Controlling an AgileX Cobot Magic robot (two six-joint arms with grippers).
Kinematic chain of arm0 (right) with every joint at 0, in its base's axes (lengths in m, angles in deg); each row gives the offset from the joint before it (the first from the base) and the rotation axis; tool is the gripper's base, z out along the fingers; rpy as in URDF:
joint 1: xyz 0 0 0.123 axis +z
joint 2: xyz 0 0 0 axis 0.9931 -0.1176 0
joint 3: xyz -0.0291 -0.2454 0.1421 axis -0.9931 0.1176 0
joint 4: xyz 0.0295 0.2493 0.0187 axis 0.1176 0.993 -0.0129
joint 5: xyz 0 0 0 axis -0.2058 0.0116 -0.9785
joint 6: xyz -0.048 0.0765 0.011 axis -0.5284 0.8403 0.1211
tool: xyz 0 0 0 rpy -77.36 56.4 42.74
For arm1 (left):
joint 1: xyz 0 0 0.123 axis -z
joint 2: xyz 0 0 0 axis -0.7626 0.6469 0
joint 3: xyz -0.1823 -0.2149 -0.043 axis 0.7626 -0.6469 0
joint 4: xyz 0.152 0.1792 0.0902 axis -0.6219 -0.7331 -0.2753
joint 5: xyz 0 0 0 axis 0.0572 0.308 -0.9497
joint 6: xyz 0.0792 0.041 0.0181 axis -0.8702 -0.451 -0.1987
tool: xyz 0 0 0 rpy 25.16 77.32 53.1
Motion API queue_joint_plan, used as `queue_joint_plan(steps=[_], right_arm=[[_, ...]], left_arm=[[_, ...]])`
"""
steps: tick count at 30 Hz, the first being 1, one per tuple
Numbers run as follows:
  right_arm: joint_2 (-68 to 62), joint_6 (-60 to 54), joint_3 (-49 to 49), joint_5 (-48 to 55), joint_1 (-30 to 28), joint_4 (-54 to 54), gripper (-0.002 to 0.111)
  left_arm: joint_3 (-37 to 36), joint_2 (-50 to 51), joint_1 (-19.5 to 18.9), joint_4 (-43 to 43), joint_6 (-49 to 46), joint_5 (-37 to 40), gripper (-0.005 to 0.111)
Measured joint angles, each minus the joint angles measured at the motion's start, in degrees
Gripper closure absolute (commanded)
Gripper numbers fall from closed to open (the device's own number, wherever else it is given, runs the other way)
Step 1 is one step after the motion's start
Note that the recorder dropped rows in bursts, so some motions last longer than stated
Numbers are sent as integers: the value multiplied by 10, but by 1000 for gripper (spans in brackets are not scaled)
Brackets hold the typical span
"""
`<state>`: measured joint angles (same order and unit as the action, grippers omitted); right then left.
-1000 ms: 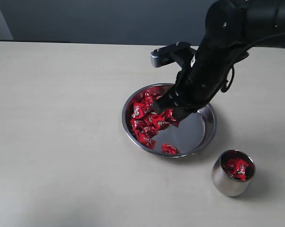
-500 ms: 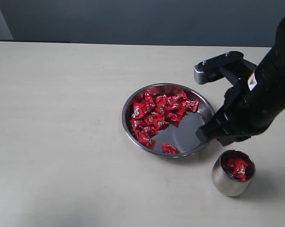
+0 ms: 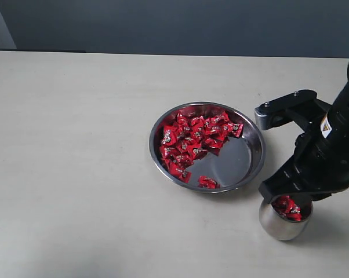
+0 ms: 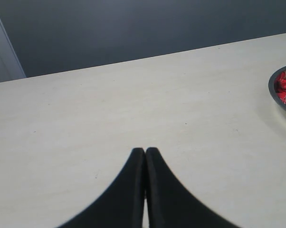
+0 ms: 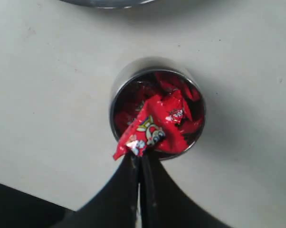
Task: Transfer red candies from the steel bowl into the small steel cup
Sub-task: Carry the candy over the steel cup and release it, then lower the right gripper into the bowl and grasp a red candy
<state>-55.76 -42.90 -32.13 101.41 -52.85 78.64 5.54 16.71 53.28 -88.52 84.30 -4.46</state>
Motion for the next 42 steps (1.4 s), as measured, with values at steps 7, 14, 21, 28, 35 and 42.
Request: queue_joint_plan(steps=[7, 14, 21, 28, 35, 42], right_arm=[[-8, 11, 0, 0, 0, -16, 79], [-16, 0, -36, -107, 0, 7, 79], [-119, -61, -120, -176, 0, 58, 79], [-271, -116, -214, -184, 0, 85, 79], [-361, -141, -264, -184, 0, 92, 69], [-410, -148, -295, -171, 0, 100, 67]], left_arm=[[0, 0, 0, 0, 0, 0, 106], [0, 0, 0, 0, 0, 0, 106], [0, 0, 0, 0, 0, 0, 106], [0, 0, 0, 0, 0, 0, 106], [0, 0, 0, 0, 0, 0, 106], [0, 0, 0, 0, 0, 0, 106]])
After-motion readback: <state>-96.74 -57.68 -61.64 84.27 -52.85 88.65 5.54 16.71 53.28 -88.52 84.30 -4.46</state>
